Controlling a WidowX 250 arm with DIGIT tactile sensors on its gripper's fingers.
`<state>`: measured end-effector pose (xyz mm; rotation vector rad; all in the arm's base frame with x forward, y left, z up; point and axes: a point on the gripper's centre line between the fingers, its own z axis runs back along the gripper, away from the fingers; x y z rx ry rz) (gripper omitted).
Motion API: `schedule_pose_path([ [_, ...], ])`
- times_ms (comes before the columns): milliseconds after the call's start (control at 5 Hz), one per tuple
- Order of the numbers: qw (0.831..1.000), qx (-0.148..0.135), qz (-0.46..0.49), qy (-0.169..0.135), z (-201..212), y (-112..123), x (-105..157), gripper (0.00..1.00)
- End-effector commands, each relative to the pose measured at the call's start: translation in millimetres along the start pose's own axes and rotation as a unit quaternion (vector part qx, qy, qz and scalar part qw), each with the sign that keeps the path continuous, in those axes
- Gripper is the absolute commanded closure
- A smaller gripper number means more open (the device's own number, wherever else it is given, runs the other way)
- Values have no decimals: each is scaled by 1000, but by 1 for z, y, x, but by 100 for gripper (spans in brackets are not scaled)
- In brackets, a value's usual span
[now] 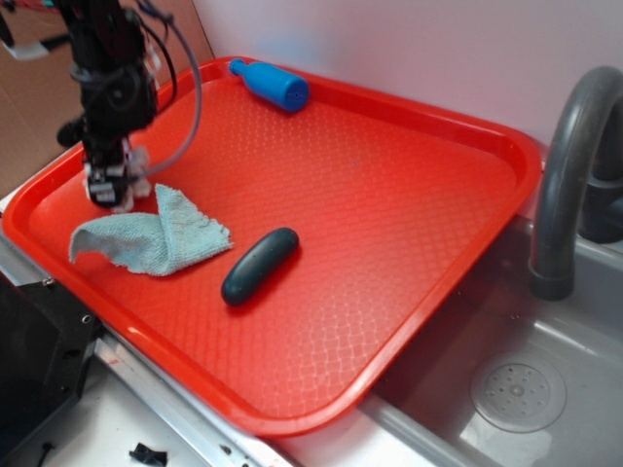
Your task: Grab the white paper.
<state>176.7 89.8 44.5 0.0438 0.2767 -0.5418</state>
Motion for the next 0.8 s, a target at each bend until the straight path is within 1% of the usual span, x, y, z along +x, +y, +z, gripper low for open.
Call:
schedule_pose_path([
  [0, 959, -27, 250, -128, 102, -24, -10, 100],
  [200, 920, -37, 353, -166, 150, -57, -11, 100],
  [400, 910, -62, 354, -205, 184, -91, -7, 100],
  [600, 905, -39, 362, -219, 196, -108, 0, 100],
])
